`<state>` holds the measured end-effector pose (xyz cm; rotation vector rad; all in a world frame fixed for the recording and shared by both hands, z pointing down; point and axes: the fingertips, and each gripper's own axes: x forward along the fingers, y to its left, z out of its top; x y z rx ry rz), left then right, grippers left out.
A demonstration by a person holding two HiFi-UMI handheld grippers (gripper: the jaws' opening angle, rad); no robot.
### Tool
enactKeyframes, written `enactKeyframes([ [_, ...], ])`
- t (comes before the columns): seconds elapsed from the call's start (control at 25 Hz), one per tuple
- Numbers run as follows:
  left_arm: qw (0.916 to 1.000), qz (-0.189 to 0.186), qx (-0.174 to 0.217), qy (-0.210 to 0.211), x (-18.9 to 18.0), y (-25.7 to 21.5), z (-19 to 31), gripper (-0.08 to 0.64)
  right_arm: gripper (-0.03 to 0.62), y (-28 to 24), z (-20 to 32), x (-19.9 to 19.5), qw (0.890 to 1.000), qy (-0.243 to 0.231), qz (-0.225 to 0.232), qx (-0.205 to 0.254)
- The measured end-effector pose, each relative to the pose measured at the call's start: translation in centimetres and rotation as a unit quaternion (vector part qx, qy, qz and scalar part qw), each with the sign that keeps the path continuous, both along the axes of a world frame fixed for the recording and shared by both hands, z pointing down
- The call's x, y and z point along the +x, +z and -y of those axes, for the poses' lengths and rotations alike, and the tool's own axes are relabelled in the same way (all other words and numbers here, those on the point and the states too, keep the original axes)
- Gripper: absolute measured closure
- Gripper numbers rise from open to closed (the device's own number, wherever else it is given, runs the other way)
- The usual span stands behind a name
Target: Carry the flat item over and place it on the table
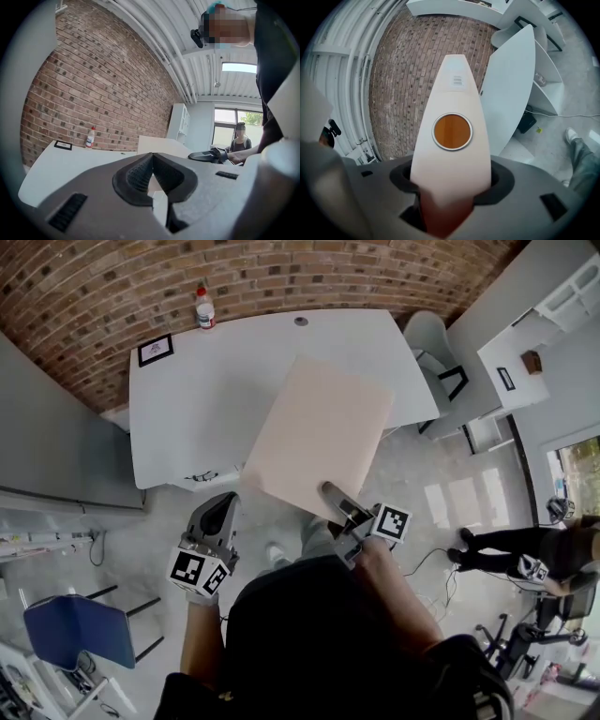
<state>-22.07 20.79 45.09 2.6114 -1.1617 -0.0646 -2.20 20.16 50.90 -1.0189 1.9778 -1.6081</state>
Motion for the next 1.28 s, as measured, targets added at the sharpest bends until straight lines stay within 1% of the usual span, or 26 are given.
enactKeyframes([
  [0.32, 0.9999, 0.001, -0.01, -0.012, 0.2, 1.0, 2.5, 0.557, 0.302, 1.3, 2.9, 0.7, 1.0, -0.01, -0.008, -0.017],
  [0.52, 0.9996, 0.008, -0.018, -0.02, 1.7, 1.5, 5.1, 0.557, 0.302, 2.7, 5.7, 2.2, 0.999, -0.026, -0.017, -0.031],
  [0.72, 0.9989, 0.017, -0.032, -0.031, 4.3, 1.5, 8.8, 0.557, 0.302, 4.5, 9.2, 4.8, 0.997, -0.041, -0.023, -0.061],
  [0.92, 0.998, 0.028, -0.036, -0.043, 7.8, 1.3, 12.9, 0.557, 0.301, 7.0, 13.3, 8.4, 0.993, -0.065, -0.048, -0.092],
  [1.04, 0.9971, 0.036, -0.042, -0.051, 9.9, 1.5, 15.0, 0.557, 0.299, 7.8, 16.0, 9.6, 0.991, -0.085, -0.037, -0.097],
  [1.28, 0.9938, 0.064, -0.048, -0.077, 12.8, 1.9, 19.1, 0.557, 0.299, 9.6, 21.2, 12.3, 0.986, -0.121, -0.045, -0.11],
])
